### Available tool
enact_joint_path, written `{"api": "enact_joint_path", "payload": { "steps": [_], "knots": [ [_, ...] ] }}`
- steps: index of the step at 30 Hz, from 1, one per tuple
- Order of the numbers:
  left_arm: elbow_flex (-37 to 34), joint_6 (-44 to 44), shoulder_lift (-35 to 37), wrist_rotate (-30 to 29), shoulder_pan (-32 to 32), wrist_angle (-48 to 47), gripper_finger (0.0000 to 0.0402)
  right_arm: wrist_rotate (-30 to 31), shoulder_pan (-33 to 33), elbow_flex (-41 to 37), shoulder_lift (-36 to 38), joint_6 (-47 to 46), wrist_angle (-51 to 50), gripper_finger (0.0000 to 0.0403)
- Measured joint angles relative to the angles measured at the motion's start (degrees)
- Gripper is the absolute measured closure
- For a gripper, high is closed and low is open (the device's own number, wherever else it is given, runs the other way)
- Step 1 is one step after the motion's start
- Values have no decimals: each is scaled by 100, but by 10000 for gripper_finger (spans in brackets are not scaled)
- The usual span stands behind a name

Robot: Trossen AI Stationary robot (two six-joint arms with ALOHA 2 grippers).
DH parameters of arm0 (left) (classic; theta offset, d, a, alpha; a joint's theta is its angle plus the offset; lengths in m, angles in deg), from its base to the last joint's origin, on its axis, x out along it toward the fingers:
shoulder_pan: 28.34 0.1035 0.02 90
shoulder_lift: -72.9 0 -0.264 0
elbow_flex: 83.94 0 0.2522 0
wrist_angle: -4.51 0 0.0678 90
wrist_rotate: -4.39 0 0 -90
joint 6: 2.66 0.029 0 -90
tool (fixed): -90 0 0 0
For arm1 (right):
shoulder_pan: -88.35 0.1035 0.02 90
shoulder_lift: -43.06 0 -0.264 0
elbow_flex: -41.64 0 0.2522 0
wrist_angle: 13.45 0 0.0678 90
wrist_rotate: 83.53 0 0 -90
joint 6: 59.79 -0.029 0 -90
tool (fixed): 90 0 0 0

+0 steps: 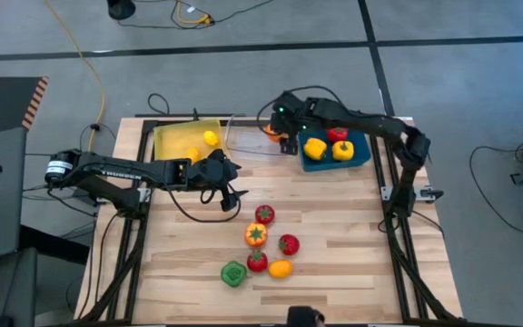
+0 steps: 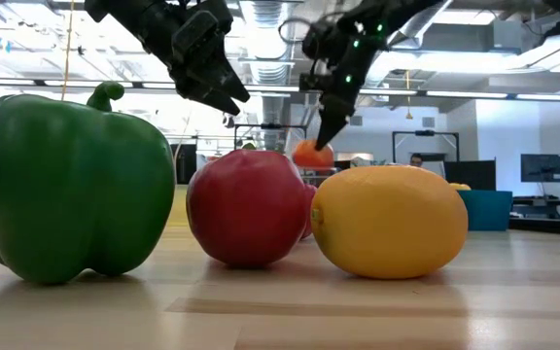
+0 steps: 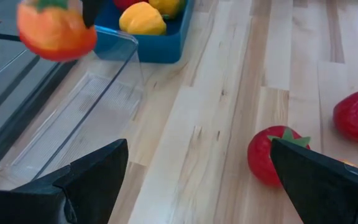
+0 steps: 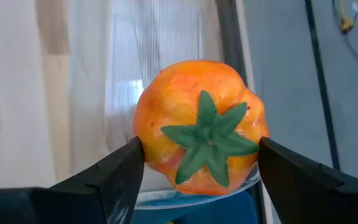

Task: Sort produce into baskets
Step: Put the right orange tomato into the transparent bin

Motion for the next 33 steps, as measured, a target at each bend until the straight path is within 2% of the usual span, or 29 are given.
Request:
{"api": "enact_joint_path", "payload": {
  "steps": [15,33],
  "knots": [
    [0,-7,0,35,0,2,19,-4,-360,-5,-991,7,291,81],
    [0,-4,2,43,-2,0,19,10,-344,-5,-975,9,306,64]
  ]
}}
